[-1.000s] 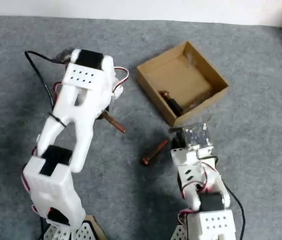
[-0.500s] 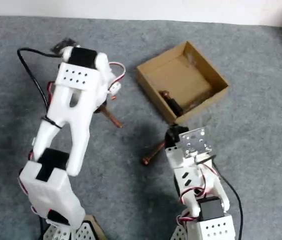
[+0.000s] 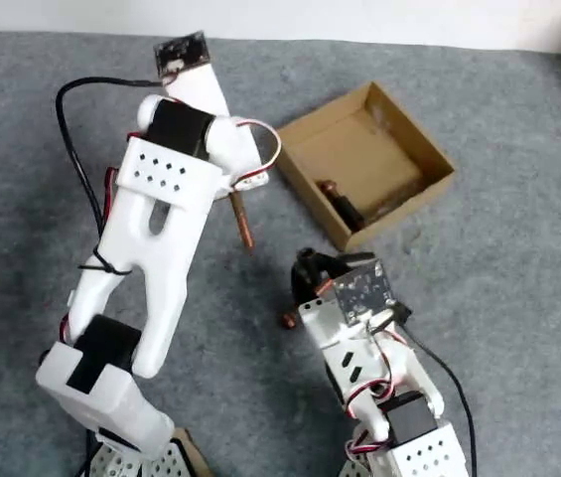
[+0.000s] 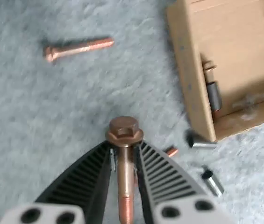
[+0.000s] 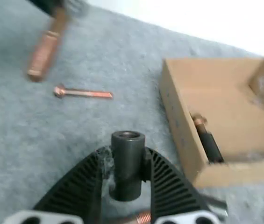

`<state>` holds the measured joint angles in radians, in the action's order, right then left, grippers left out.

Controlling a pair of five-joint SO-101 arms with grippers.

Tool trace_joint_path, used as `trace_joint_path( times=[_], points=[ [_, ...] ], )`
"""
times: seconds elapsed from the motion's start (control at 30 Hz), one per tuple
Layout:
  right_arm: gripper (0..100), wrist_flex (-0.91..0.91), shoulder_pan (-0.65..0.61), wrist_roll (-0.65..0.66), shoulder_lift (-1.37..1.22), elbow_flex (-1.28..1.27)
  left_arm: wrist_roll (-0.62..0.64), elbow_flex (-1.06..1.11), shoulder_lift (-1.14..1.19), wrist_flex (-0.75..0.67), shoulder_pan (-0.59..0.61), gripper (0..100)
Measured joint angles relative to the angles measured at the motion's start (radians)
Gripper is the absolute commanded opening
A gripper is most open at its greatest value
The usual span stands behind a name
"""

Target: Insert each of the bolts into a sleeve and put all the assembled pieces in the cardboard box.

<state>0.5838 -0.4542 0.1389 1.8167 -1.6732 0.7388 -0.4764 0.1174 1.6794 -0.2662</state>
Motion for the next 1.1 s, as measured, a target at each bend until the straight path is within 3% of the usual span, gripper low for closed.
trace_joint_path(
  times=[0.23, 0.43, 0.57, 0.87, 1.1],
  points=[
    [0.6, -0.02, -0.011, 0.008, 0.0, 0.0, -0.051, 0.006, -0.002, -0.087, -0.009, 1],
    [0.6, -0.02, -0.011, 0.009, 0.0, 0.0, -0.081, 0.155, -0.071, -0.189, -0.077, 1],
    [0.6, -0.02, -0.011, 0.009, 0.0, 0.0, -0.081, 0.368, -0.222, -0.367, -0.097, 1],
    [0.6, -0.02, -0.011, 0.009, 0.0, 0.0, -0.129, 0.925, -0.489, -0.988, -0.097, 1],
    [0.6, -0.02, -0.011, 0.011, 0.0, 0.0, -0.035, 1.016, -0.586, -1.065, -0.123, 1]
  ],
)
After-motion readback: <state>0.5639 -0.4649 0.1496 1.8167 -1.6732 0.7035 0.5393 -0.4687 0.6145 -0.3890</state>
